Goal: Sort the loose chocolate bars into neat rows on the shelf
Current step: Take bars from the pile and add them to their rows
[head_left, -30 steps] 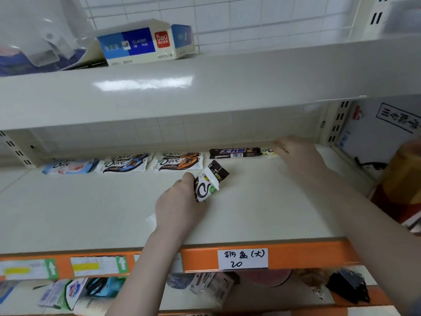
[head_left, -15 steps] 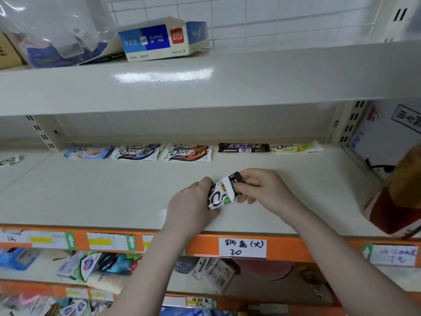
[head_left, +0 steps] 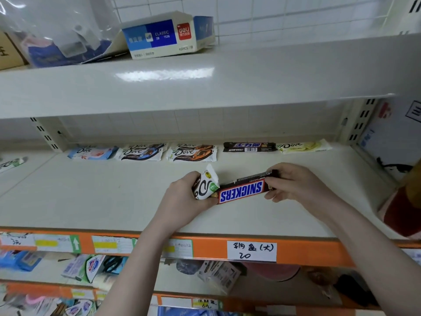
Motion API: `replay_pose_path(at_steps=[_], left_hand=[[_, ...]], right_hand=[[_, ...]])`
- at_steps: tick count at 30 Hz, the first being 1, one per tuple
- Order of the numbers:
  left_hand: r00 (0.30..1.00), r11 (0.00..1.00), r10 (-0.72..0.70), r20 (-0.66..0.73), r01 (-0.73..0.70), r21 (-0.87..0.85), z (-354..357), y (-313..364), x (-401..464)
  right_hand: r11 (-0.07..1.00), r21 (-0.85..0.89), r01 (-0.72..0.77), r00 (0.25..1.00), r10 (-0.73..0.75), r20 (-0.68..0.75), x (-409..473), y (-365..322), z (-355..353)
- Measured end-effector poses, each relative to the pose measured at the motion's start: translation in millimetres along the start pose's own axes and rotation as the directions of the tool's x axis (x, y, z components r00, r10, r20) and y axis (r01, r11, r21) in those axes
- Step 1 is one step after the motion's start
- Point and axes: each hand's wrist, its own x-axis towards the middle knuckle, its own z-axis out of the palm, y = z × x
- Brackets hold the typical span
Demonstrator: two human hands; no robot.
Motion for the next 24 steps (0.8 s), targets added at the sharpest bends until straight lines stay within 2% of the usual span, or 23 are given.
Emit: replay_pose_path(at_steps=[4,7,10,13,16,20,24], left_hand=[[1.0,0.999,-0.019,-0.024,0.019,-0.03,4.3,-2.0,5.4],[0.997,0.997,0.032,-0.075,-0.027,0.071,7.5,-4.5,9.9],[0.988,0.978,0.1,-0.115,-0.077,0.195,10.5,-5.3,13.5],[0.98,0.969,0.146,-0.138,-0.113,0.221,14.3,-6.4,15.0],[0.971,0.961,0.194,-0.143,-0.158,0.226,18.0,-8.2,16.5],[0.966,0.945,0.233,-0.109,-0.198,0.261,21.5,-10.0,18.3],[0.974,0.937,0.202,-0.106,-0.161,0.309,23.1,-9.2,19.3]], right_hand=[[0.986,-0.154,0.061,0.998,-0.058,0.024,4.4,-0.8,-1.2],[0.973,-0.199,0.121,0.992,-0.11,0.066,5.5,-0.8,-2.6],[0.978,-0.187,0.096,0.99,-0.074,0.122,4.8,-1.9,-3.3],[0.977,-0.21,0.046,0.987,-0.011,0.162,5.4,-0.7,-2.1],[0.949,-0.314,0.025,0.986,0.029,0.165,6.4,-0.3,1.4],[0.85,-0.519,0.092,0.988,-0.013,0.154,5.7,0.7,7.6],[0.85,-0.513,0.123,0.992,-0.096,0.079,5.5,0.2,6.7]])
